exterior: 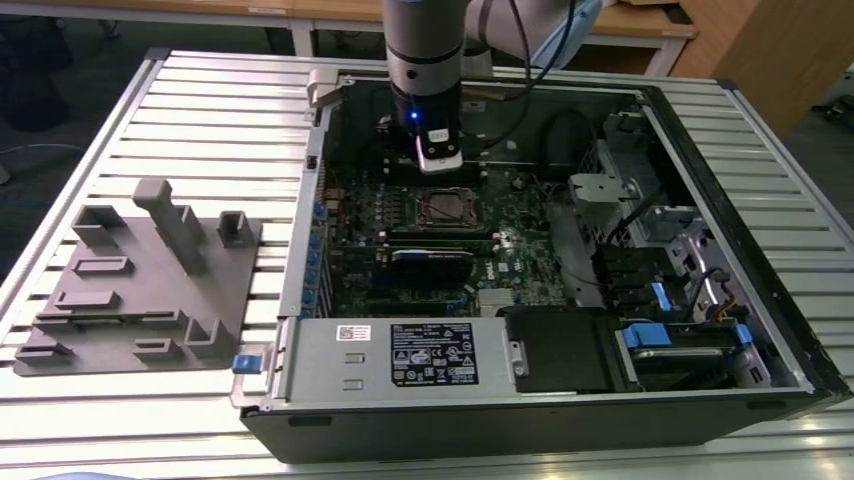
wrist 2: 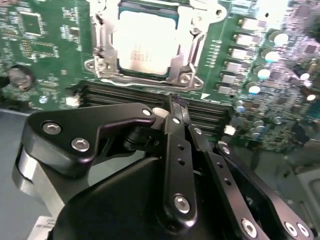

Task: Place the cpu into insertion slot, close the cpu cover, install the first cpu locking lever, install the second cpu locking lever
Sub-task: 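Install the first cpu locking lever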

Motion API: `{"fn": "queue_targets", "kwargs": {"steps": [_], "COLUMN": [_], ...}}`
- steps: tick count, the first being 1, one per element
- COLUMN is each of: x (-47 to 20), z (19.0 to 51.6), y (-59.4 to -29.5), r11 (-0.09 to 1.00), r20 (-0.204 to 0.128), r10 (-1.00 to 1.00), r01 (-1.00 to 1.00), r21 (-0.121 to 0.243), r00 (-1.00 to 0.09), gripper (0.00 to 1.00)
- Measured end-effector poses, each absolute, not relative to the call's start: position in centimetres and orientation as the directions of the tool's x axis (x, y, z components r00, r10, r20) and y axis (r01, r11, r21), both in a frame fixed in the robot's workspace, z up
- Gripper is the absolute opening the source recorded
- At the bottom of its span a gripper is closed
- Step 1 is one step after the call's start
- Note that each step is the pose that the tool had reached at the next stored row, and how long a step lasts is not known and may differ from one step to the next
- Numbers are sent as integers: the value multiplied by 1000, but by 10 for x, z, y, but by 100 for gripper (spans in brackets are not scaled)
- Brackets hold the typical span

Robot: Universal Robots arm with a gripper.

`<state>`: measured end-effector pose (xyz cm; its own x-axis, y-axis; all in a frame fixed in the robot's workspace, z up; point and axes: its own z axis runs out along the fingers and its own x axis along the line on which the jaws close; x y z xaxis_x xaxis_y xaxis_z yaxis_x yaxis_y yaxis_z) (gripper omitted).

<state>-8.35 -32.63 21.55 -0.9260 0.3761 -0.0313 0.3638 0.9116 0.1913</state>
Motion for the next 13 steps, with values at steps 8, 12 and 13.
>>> {"fn": "queue_targets", "kwargs": {"steps": [8, 12, 13], "x": [-83, -83, -83], "z": [220, 234, 237], "y": [-326, -326, -326], "r11": [912, 912, 912], "r20": [-31, -31, -31], "r10": [376, 376, 376], "r01": [364, 364, 364], "r21": [191, 191, 191], "r00": [-926, -926, -926], "gripper": [11, 11, 11]}}
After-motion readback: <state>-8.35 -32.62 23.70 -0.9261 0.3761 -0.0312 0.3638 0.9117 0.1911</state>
